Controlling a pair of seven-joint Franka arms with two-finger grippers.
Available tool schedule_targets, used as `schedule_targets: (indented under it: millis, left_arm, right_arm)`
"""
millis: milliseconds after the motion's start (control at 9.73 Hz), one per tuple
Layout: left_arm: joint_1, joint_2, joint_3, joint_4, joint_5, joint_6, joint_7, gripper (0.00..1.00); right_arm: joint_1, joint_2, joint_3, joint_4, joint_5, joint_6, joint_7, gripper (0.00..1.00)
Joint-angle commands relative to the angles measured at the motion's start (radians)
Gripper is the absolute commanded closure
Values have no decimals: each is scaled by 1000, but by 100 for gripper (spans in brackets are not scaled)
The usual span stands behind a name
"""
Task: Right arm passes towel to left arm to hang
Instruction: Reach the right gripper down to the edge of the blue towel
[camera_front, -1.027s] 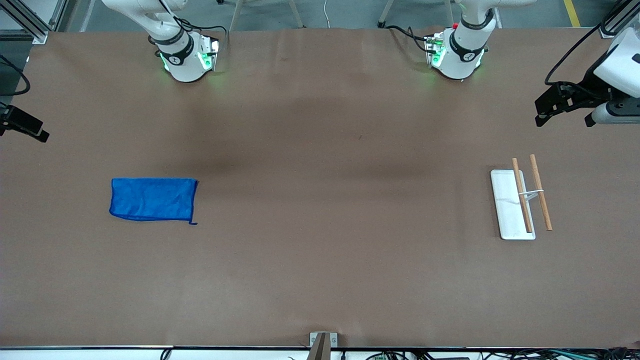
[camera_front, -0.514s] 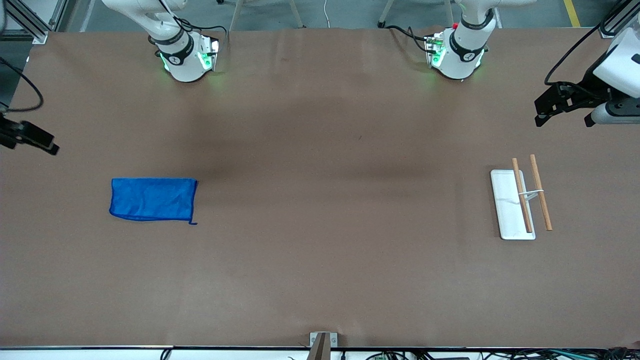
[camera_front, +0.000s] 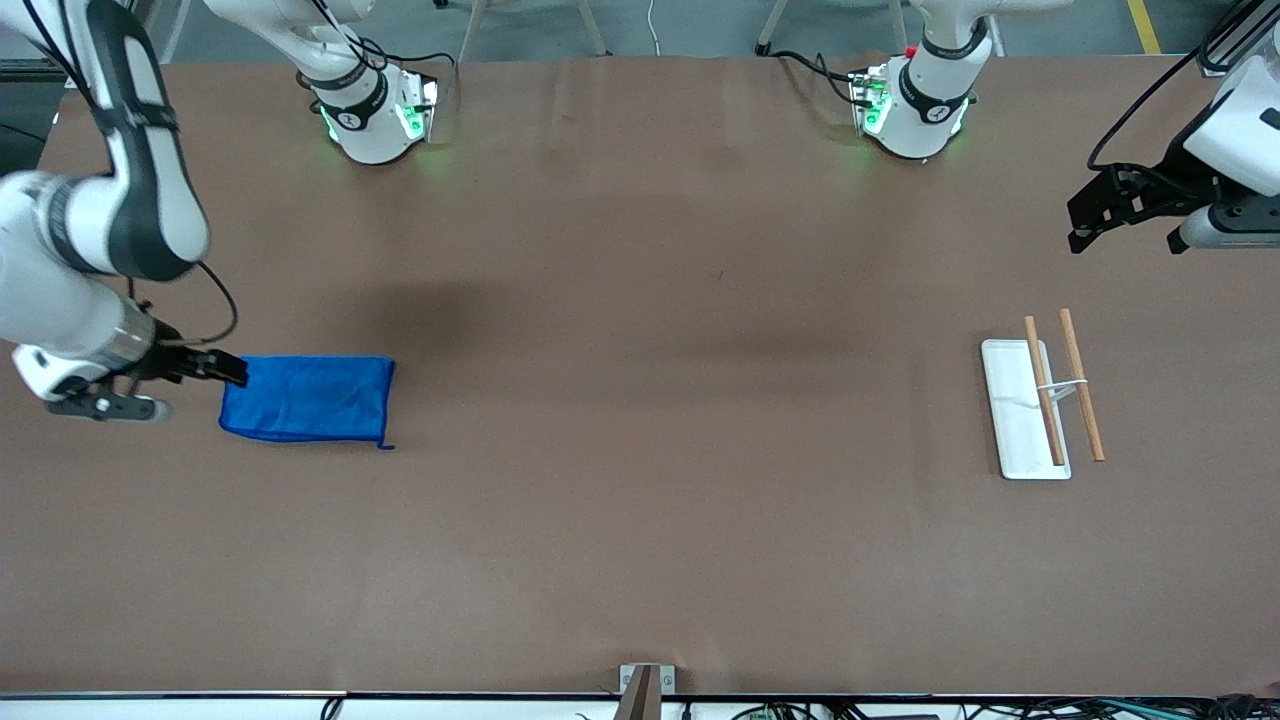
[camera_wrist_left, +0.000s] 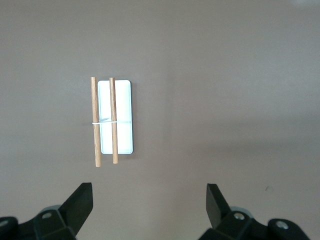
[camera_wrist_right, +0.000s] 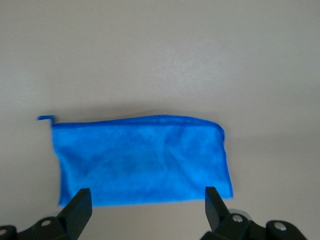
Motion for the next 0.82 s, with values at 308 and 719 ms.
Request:
schedule_targets:
  millis: [308,719]
  left_arm:
    - [-5,7,-2,-26,19,-6,-17,0]
    - [-5,9,-2,-26,19,-6,-17,0]
  right_arm:
    - [-23,198,4,-122,-4,356,-97,0]
    - [-20,215,2,-165,-4,420,-97,25]
